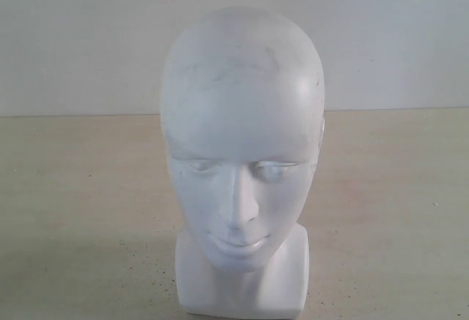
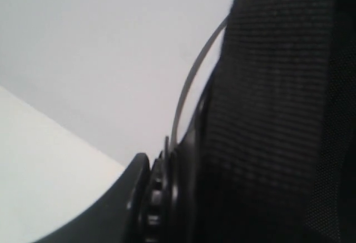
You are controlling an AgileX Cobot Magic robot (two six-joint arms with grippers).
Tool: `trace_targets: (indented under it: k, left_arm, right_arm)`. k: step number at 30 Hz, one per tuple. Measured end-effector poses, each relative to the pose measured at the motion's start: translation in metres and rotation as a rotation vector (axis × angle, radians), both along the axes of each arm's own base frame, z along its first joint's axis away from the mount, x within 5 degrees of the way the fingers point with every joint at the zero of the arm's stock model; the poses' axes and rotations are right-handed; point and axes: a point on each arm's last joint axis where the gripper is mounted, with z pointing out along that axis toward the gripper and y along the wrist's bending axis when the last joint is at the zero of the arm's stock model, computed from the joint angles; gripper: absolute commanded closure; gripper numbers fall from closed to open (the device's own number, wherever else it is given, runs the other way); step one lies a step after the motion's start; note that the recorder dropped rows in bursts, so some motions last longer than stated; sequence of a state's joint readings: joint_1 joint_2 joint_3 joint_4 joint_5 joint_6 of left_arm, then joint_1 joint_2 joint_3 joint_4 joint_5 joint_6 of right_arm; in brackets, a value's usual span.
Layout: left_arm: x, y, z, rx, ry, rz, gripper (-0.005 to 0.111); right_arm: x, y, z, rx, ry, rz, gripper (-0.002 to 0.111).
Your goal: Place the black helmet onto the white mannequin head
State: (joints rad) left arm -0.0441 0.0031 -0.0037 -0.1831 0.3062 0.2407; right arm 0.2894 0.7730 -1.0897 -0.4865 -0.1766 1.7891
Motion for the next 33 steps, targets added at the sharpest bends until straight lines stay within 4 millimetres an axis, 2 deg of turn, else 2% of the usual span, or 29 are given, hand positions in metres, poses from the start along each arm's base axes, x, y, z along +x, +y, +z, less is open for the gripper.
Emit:
trace_targets:
  k: [10,16,20,26,33]
  left_arm:
    - [0.0,0.0,0.0,0.0,0.0,0.0,0.102]
    - [0.0,0.0,0.0,0.0,0.0,0.0,0.102]
    - [0.0,0.0,0.0,0.0,0.0,0.0,0.102]
    - [0.0,0.0,0.0,0.0,0.0,0.0,0.102]
    - [0.0,0.0,0.0,0.0,0.0,0.0,0.102]
  right_arm:
    - [0.02,0.033,-0.003,0.101,-0.236,0.416,0.108]
    - [0.036,0.035,-0.004,0.316,-0.39,0.632,0.108]
    - [0.045,0.035,-0.006,0.372,-0.397,0.641,0.108]
    - [0.061,0.04,-0.015,0.367,-0.352,0.636,0.108]
    - [0.097,0.052,-0.037,0.351,-0.246,0.622,0.108]
